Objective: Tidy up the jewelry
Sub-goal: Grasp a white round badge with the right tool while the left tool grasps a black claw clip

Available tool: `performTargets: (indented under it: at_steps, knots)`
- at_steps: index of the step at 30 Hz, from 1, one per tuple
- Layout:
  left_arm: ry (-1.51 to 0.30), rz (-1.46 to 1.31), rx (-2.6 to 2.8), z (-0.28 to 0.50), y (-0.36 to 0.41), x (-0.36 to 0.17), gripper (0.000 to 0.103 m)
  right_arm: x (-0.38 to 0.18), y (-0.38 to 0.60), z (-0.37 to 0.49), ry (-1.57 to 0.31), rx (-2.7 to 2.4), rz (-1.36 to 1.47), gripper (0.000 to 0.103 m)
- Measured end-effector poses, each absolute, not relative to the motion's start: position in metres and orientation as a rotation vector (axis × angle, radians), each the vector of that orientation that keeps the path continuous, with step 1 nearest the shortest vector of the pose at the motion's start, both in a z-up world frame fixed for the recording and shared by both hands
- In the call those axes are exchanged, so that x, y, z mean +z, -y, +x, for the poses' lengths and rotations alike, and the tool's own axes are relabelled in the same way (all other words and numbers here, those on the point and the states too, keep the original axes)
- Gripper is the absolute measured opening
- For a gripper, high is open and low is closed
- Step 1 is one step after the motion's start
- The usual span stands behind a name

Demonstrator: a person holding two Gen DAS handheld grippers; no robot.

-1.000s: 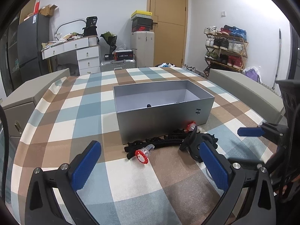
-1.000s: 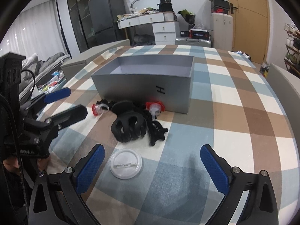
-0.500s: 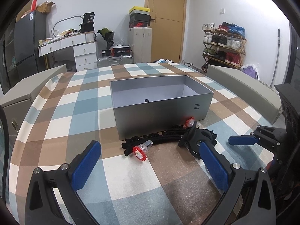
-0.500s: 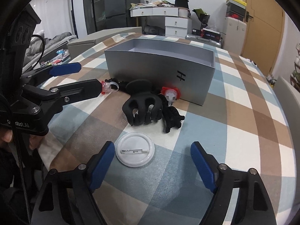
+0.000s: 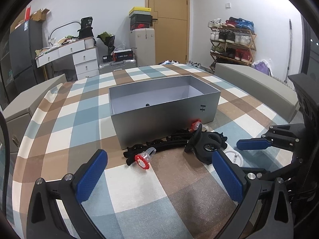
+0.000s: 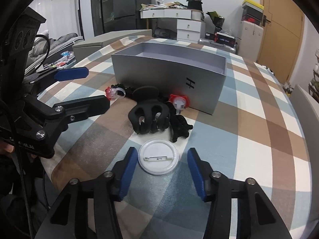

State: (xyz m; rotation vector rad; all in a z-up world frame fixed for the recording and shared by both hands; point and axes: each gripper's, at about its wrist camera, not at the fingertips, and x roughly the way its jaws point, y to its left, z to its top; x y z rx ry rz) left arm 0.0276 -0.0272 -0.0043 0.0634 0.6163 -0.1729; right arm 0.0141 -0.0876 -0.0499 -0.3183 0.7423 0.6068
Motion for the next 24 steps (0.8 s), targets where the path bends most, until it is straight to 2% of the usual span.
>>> performTargets:
  at_steps: [1, 24]
  knots:
    - [-0.616, 0.069, -0.172, 0.027, 0.028, -0.004, 0.102, -0.050, 0.088, 0.014, -0.740, 0.609, -0.320, 0.041]
    - [-0.707, 0.103, -0.278, 0.036, 0.053, -0.006, 0.102, -0.029, 0.123, 0.012, -0.681, 0.588, -0.151, 0.041]
